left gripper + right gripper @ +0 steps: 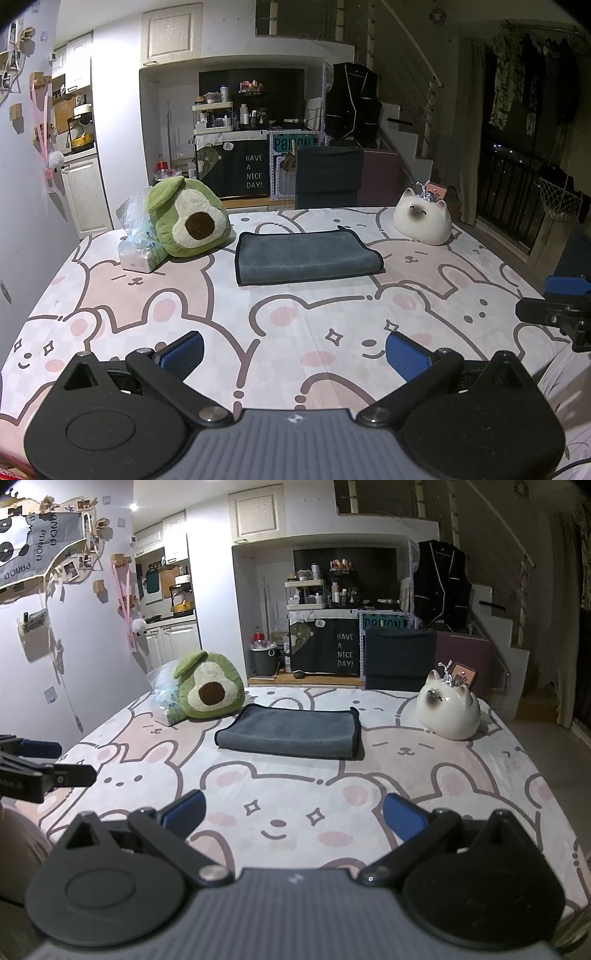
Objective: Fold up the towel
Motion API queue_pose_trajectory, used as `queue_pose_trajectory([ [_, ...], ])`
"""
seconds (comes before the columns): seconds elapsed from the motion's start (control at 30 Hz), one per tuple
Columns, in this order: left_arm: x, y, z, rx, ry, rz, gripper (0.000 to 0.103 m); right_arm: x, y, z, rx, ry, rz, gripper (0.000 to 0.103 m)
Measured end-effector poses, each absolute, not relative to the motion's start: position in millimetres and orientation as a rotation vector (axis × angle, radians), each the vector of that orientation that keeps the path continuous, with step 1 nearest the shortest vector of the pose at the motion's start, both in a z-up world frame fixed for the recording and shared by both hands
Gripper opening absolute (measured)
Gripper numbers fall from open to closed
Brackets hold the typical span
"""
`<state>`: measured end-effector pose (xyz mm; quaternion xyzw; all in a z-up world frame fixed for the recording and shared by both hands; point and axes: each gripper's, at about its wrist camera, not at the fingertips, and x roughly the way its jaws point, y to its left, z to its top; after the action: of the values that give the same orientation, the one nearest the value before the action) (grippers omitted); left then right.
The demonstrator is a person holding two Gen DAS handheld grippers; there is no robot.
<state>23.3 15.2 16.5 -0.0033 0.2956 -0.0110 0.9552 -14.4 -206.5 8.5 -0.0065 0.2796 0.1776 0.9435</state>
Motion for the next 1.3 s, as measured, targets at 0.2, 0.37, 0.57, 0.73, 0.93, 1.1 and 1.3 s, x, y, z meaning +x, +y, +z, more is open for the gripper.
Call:
queue_pose_trajectory([
  [0.2, 23.2, 15.1, 16.1, -0.007, 0.600, -0.024, 0.103, -13.7, -206.7, 7.7, -0.004, 0.571, 0.366, 0.103],
  [0.37, 22.3, 15.0, 16.7, -0.007, 0.599, -0.024, 0.103, -13.7, -206.9, 7.2, -0.003, 0.572, 0.368, 0.103],
  [0.57, 22.4, 15.1, 16.6, -0.007, 0.599, -0.024, 0.103, -13.6, -206.9, 6.9, -0.002, 0.572, 0.369, 0.103],
  [0.73, 22.4, 14.9, 16.2, -0.006, 0.599, -0.024, 0.103, -13.6, -206.8, 6.7, -0.001, 0.573, 0.369, 0.103],
  [0.93, 22.4, 14.9, 16.1, -0.007, 0.599, -0.023, 0.103, -14.0, -207.0, 6.8, 0.000, 0.573, 0.369, 0.103],
  [1.1, 22.3, 14.9, 16.0, -0.006, 0.599, -0.024, 0.103, -14.1, -207.1, 6.7, 0.001, 0.572, 0.369, 0.103],
  [1.3, 22.3, 14.8, 15.8, -0.006, 0.599, -0.023, 0.103, -14.0, -207.1, 6.7, 0.001, 0.573, 0.370, 0.103],
])
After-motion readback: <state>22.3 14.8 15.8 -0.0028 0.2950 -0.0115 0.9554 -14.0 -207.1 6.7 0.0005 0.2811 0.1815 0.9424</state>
